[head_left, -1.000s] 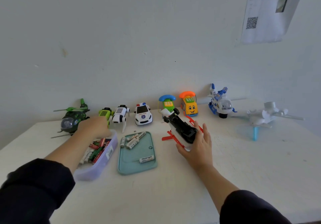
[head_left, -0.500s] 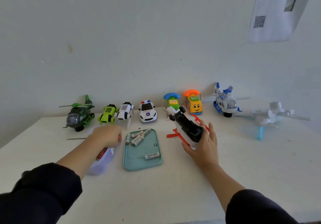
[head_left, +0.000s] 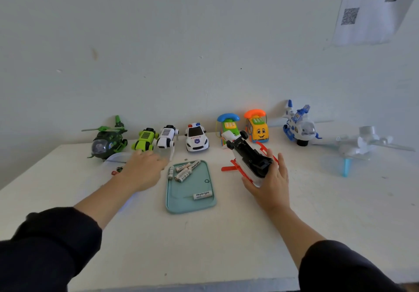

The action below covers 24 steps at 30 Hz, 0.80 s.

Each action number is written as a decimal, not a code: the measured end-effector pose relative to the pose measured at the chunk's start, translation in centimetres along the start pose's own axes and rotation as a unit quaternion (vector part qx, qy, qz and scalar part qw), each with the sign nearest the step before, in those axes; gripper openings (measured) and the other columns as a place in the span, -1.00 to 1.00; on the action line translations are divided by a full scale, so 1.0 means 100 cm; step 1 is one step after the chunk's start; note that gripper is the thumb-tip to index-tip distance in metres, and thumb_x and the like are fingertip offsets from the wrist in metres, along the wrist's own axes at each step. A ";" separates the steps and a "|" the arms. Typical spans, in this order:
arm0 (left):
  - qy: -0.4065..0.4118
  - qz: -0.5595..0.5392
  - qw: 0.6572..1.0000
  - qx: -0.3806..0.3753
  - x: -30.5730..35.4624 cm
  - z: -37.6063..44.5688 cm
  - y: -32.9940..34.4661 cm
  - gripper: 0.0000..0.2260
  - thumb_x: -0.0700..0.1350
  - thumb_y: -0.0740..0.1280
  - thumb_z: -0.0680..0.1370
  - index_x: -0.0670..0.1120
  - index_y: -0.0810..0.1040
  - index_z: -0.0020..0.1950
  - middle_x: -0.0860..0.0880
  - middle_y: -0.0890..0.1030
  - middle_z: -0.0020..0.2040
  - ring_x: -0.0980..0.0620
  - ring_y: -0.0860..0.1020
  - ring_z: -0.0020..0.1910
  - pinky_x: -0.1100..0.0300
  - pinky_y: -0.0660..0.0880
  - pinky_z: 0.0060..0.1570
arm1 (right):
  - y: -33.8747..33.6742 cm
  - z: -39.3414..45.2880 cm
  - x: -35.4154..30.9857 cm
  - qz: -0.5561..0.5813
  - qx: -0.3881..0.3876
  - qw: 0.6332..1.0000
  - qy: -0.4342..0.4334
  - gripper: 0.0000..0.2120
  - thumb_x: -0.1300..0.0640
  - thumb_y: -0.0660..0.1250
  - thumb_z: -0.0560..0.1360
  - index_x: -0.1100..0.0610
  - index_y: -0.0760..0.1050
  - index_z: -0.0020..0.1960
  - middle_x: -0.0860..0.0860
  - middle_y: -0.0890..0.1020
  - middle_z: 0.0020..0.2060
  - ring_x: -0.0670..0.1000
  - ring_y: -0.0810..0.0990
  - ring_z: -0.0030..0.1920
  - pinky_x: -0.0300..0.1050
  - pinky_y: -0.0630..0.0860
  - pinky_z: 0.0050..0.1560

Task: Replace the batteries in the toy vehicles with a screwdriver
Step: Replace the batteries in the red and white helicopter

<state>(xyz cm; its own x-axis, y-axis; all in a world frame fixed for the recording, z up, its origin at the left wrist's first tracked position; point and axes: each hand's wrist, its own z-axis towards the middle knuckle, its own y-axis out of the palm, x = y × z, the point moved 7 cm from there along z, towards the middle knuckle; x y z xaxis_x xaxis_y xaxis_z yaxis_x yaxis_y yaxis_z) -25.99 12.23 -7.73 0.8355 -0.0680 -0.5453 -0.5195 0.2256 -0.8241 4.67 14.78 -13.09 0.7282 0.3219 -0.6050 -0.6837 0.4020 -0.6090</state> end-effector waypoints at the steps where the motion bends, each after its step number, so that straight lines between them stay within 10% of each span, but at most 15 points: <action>1: 0.061 -0.011 0.994 0.092 0.012 -0.003 -0.011 -0.76 -0.23 0.22 0.44 -0.03 0.51 0.06 -0.01 0.56 -0.06 -0.04 0.50 -0.05 0.09 0.35 -0.09 | 0.000 0.000 -0.001 0.000 -0.003 1.000 0.001 -0.10 -0.15 0.44 0.36 0.16 0.09 0.51 0.06 0.17 0.50 0.06 -0.08 0.53 0.08 0.01 0.50; 6: 0.199 -0.067 0.940 0.270 0.041 -0.031 -0.006 -0.69 -0.28 0.14 0.44 -0.08 0.62 0.00 -0.14 0.63 -0.03 -0.12 0.59 -0.06 0.05 0.53 0.02 | -0.001 -0.001 -0.002 0.009 -0.001 1.000 0.005 -0.10 -0.13 0.46 0.36 0.16 0.09 0.50 0.07 0.19 0.49 0.06 -0.07 0.53 0.09 0.02 0.50; 11: 0.055 -0.146 0.955 0.254 0.034 -0.047 0.023 -0.78 -0.29 0.31 0.40 -0.11 0.64 -0.02 -0.28 0.60 0.03 -0.24 0.61 -0.07 -0.05 0.60 -0.15 | 0.000 0.001 0.000 0.027 -0.010 0.999 0.021 -0.09 -0.11 0.47 0.36 0.14 0.07 0.51 0.08 0.14 0.51 0.04 -0.09 0.53 0.06 0.00 0.50; 17: -0.169 -0.359 0.895 0.206 0.014 -0.051 0.043 -0.91 -0.31 0.39 0.35 -0.18 0.59 -0.18 -0.10 0.50 -0.17 -0.10 0.49 -0.24 0.10 0.48 -0.27 | 0.001 0.001 0.003 0.035 -0.029 0.998 0.037 -0.09 -0.14 0.46 0.36 0.11 0.05 0.52 0.04 0.10 0.52 0.02 -0.11 0.52 0.05 0.00 0.50; 24: -0.221 -0.350 0.894 0.173 0.016 -0.049 0.044 -0.89 -0.35 0.44 0.34 -0.19 0.57 -0.29 -0.08 0.52 -0.27 -0.12 0.49 -0.27 0.07 0.45 -0.27 | -0.003 0.000 -0.003 0.049 -0.025 0.998 0.013 -0.12 -0.07 0.48 0.36 0.19 0.11 0.50 0.01 0.22 0.48 0.04 -0.08 0.52 0.08 0.03 0.50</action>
<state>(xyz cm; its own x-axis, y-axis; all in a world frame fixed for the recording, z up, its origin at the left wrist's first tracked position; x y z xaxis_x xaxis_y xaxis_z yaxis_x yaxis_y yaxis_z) -27.83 8.33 -12.98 0.9631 0.0624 0.2618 0.1808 0.5705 -0.8011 4.64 14.53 -12.76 0.6564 0.3346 -0.6761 -0.7538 0.3259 -0.5705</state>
